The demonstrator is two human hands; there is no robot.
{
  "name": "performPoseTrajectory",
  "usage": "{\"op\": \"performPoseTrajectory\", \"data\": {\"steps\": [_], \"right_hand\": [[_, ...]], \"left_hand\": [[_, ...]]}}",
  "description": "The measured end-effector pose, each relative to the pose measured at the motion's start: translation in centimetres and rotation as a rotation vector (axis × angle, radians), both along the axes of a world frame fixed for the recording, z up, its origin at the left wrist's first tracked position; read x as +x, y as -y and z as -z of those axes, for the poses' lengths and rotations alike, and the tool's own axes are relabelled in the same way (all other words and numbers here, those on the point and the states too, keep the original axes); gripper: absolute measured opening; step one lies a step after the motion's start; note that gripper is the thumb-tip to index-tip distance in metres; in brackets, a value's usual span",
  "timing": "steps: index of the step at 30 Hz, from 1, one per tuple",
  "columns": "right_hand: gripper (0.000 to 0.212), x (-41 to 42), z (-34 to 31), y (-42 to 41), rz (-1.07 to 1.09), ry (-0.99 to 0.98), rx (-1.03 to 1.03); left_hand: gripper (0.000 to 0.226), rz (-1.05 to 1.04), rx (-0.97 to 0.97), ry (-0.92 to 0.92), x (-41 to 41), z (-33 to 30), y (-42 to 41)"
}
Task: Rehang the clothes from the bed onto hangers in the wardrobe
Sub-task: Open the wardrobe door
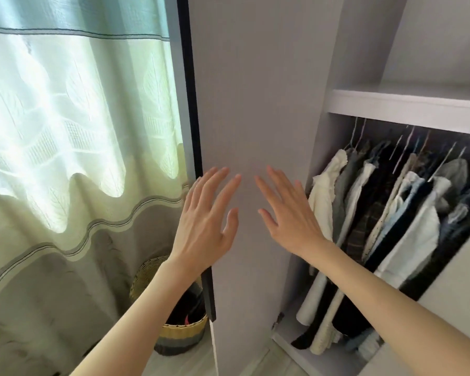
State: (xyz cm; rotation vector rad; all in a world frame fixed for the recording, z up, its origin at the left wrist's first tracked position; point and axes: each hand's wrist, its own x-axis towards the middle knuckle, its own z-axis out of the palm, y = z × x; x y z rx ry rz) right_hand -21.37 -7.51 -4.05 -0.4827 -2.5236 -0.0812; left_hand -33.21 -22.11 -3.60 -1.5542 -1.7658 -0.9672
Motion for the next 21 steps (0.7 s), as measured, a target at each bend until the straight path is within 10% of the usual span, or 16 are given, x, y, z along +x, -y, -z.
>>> {"op": "performPoseTrajectory", "data": {"steps": [11, 21], "right_hand": [[0.058, 21.8, -3.2, -11.7, 0.619, -0.154, 0.215], [0.059, 33.8, -6.0, -19.1, 0.893, -0.081, 0.477]], "left_hand": [[0.054, 0.313, -0.207, -0.206, 14.6, -0.7, -20.3], [0.065, 0.588, -0.142, -0.016, 28.0, -5.7, -33.5]]}}
